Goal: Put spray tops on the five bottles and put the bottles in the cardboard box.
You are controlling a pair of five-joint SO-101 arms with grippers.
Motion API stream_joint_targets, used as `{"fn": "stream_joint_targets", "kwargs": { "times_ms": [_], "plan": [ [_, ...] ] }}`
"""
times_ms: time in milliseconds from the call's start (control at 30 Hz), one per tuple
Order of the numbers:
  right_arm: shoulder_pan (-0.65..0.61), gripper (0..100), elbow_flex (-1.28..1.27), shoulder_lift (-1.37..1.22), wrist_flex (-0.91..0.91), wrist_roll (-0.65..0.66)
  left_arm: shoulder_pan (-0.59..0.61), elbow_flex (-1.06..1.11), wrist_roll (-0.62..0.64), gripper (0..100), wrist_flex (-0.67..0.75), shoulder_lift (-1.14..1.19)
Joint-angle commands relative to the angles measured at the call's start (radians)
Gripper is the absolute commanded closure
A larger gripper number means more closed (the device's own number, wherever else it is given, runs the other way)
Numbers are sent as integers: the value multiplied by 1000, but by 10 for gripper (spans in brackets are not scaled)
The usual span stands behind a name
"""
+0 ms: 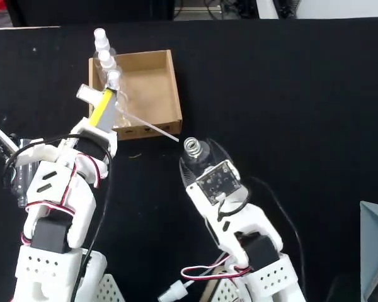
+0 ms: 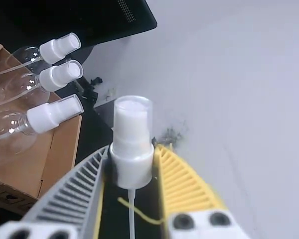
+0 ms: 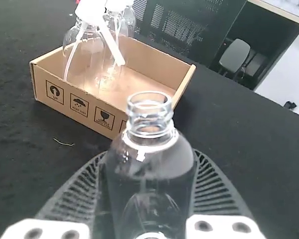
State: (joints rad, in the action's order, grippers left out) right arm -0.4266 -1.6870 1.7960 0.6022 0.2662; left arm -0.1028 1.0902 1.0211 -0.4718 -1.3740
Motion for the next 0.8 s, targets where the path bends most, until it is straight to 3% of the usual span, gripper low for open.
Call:
{"fn": "stream_joint_targets", "kwargs": {
  "times_ms": [0, 200, 367, 767],
  "plan": [
    [-17, 882, 5, 107, 5, 8, -1, -2, 3, 972, 20, -23],
    [-17, 882, 5, 107, -3, 15, -2, -2, 3, 972, 21, -21],
    [-18, 882, 5, 108, -5, 140, -4, -2, 3, 972, 21, -21],
    [-18, 882, 5, 108, -3, 140, -76, 25, 0, 972, 23, -20]
  ]
}}
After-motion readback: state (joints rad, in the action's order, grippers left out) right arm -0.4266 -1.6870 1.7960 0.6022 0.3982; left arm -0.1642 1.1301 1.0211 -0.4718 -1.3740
